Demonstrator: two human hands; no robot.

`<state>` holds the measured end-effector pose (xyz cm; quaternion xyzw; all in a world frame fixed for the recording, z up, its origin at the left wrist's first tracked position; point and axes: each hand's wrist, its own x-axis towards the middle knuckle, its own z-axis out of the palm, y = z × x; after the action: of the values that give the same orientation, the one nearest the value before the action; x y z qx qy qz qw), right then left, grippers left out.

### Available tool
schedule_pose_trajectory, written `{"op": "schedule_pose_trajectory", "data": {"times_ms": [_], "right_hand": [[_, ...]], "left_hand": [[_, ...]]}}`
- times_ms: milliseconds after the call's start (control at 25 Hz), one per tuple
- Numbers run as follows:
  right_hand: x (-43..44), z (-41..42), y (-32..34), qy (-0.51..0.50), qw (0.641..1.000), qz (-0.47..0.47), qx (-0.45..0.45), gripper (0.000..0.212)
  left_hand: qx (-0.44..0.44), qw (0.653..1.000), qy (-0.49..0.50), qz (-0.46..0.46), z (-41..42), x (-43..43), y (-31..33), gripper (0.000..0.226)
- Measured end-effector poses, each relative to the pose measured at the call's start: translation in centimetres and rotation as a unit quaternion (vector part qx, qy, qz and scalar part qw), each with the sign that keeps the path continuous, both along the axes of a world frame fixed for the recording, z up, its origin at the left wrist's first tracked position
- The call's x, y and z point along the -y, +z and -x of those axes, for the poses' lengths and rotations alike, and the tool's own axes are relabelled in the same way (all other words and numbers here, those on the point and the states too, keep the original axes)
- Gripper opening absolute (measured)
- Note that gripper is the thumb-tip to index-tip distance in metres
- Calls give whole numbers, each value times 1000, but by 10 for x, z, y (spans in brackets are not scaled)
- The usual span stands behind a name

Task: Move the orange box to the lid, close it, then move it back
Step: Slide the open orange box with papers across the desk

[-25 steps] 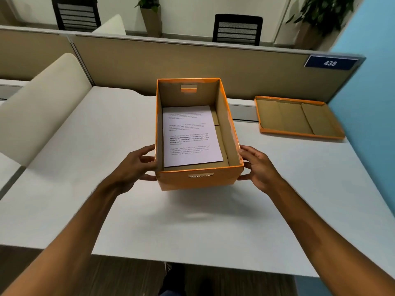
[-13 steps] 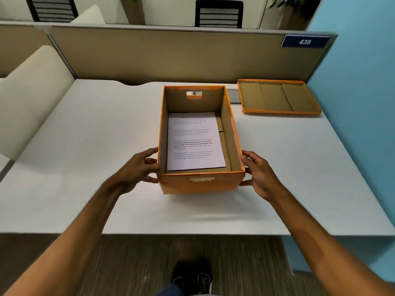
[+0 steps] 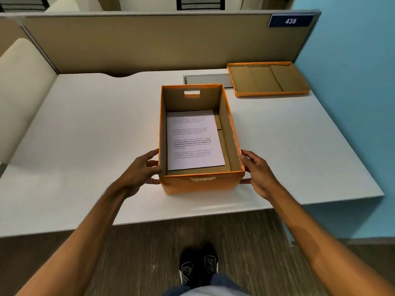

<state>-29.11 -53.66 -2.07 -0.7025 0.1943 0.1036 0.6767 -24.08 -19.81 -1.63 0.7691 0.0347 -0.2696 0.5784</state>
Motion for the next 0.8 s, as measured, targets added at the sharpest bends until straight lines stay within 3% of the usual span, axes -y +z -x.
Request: {"op": "schedule_pose_trajectory", "data": {"times_ms": [480,640,800], "right_hand": [[-3,8,-5,-11,1000,16,7,36],[3,5,-4,-35,998,38,26,28],[11,-5,-4,-69,994,77,44,33]], "left_hand": [[26,998,18,-52,13,6,-5,76],[91,987,53,-123,17,19,-4,82],[208,957,80,-185,14,38,9,90]]}}
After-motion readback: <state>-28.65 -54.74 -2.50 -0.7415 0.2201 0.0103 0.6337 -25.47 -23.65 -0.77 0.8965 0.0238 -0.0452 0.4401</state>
